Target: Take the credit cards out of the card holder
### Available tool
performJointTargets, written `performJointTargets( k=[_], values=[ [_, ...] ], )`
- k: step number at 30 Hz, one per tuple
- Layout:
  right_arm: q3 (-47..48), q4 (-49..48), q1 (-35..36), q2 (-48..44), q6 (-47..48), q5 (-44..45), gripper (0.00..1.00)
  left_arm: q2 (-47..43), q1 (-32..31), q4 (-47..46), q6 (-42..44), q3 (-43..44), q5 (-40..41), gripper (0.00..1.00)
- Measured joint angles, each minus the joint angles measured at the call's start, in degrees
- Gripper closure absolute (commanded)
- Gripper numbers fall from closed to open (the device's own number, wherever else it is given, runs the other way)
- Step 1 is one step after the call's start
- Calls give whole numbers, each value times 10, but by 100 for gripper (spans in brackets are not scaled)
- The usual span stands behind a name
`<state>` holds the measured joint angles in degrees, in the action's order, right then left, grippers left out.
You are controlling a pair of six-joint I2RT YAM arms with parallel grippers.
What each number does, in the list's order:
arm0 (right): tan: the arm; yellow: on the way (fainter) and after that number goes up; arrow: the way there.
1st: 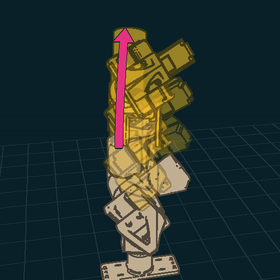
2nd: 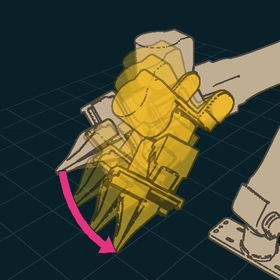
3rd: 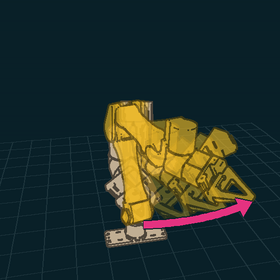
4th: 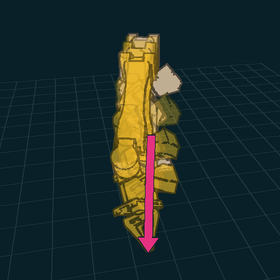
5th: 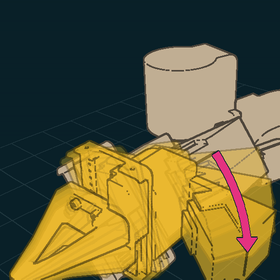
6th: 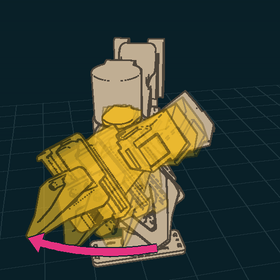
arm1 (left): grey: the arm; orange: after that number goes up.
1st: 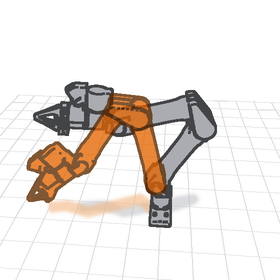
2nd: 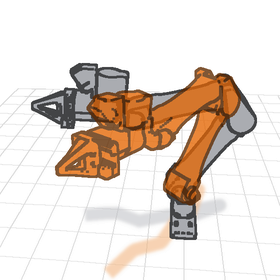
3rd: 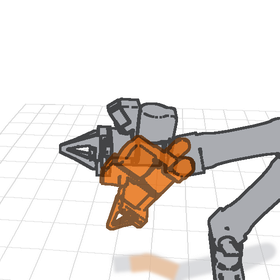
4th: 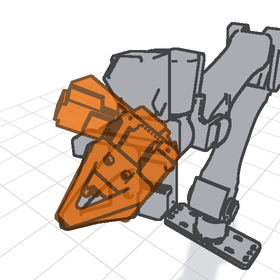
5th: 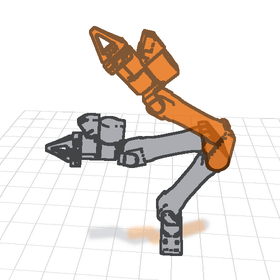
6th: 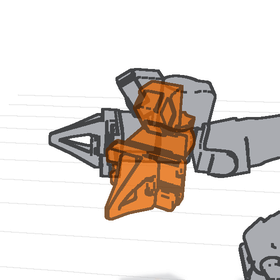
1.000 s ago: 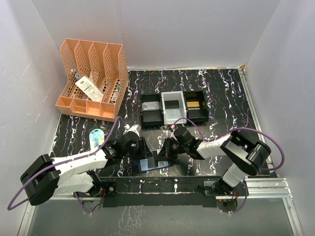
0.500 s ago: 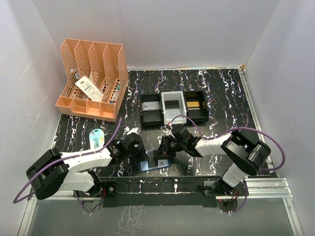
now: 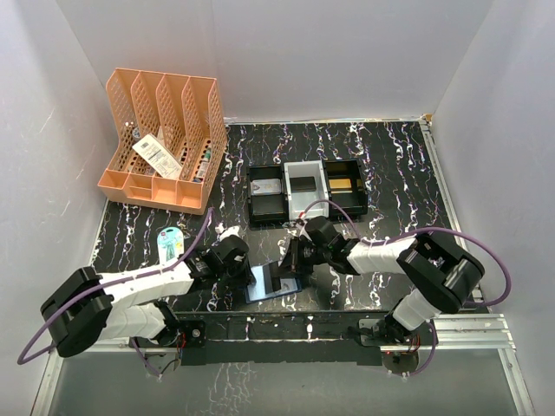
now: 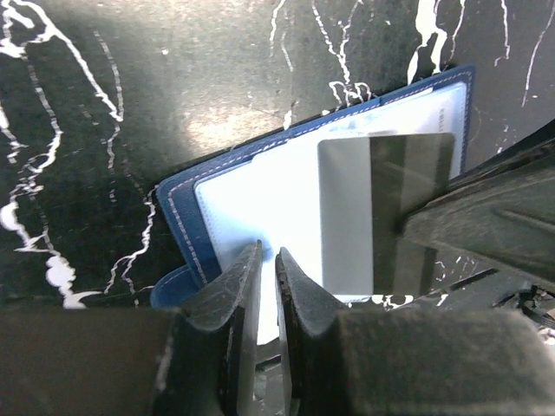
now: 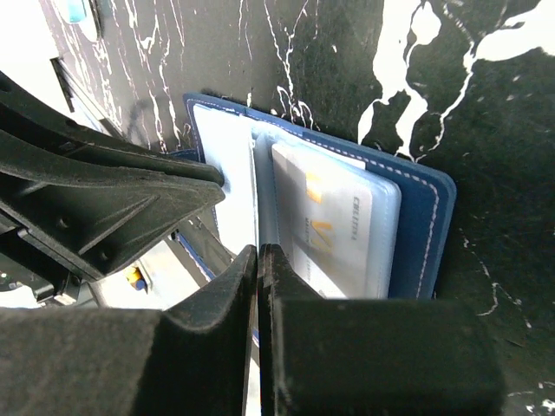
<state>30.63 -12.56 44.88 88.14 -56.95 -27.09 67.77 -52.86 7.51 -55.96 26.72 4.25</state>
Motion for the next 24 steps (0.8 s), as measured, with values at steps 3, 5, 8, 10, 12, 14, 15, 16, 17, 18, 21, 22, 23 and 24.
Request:
performJointTargets(
  k=[3,5,8,10,12,14,15,16,17,18,21,22,23,24],
  values=[
    [-1,-1,-11,-3,-1,-12,96,-17,0,29,5,3,9,85],
    [-1,-2,-14,-3,-1,-17,96,-33,0,43,10,8,13,82],
    [-2,-3,-16,-3,-4,-16,95,-59,0,52,23,22,12,77],
    [-5,-7,-15,-3,-6,-14,95,-69,0,49,30,31,8,75],
    [-5,-10,-15,-2,-11,-15,95,-73,0,35,38,35,-5,72],
    [-5,-23,-15,7,-17,-20,95,-71,0,17,42,35,-21,71],
    [-5,-28,-15,15,-18,-23,95,-69,0,6,43,34,-29,71],
    [-5,-34,-15,23,-20,-27,95,-66,0,-7,43,33,-37,70],
    [-5,-39,-15,30,-22,-30,95,-60,0,-18,43,33,-43,71],
    [-5,-43,-15,36,-24,-33,94,-50,0,-28,43,33,-50,72],
    [-5,-49,-16,43,-30,-37,94,-12,-1,-46,43,33,-60,74],
    [-5,-52,-15,43,-30,-39,93,0,-1,-47,42,33,-62,75],
    [-5,-54,-15,43,-30,-40,92,8,-1,-47,41,32,-62,76],
    [-5,-55,-15,43,-30,-40,91,17,-1,-49,39,31,-62,77]
  ],
)
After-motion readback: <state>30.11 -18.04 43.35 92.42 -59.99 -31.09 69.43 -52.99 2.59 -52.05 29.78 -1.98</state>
